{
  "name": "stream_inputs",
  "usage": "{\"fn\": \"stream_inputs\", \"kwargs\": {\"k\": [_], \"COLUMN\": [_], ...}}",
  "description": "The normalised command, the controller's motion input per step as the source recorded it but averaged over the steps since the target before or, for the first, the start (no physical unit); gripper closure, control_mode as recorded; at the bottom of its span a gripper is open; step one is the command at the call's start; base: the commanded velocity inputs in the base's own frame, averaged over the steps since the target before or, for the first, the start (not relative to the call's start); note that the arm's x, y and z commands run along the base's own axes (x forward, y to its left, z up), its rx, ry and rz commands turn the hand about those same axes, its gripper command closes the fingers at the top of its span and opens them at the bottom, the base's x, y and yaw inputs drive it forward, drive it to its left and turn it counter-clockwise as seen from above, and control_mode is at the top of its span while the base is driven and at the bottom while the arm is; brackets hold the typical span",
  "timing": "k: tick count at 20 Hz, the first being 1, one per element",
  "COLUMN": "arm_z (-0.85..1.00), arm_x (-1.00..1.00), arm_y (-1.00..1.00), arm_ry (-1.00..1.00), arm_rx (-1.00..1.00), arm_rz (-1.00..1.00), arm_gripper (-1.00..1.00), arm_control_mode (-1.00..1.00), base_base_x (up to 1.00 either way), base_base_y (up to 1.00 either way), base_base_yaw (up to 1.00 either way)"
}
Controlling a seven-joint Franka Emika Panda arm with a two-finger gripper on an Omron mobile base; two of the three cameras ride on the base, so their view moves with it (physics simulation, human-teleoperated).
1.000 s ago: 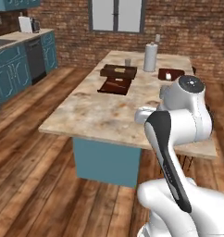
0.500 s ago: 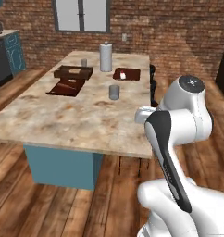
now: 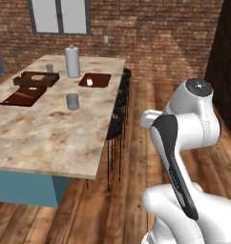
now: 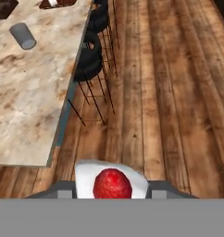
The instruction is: Take the cakes from the fridge and place them on the empty tray on the dining counter.
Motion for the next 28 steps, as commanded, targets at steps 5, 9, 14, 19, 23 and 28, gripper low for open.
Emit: {"fn": "stream_inputs", "kwargs": {"k": [5,9,14,19,23,28], "arm_z": [0.0,0.0,0.0,0.0,0.0,0.0], "arm_x": [0.0,0.0,0.0,0.0,0.0,0.0], "arm_y": [0.0,0.0,0.0,0.0,0.0,0.0], "arm_ry": [0.0,0.0,0.0,0.0,0.0,0.0], "arm_rx": [0.0,0.0,0.0,0.0,0.0,0.0], "arm_rz": [0.0,0.0,0.0,0.0,0.0,0.0], "arm_gripper": [1.0,1.0,1.0,1.0,1.0,1.0], "arm_control_mode": [1.0,1.0,1.0,1.0,1.0,1.0], "base_base_x": [0.68,0.66,0.66,0.8,0.82,0.74], "base_base_y": [-1.0,-1.0,-1.0,-0.97,-0.89,-0.9], "base_base_yaw": [0.28,0.38,0.43,0.43,0.45,0.46]}}
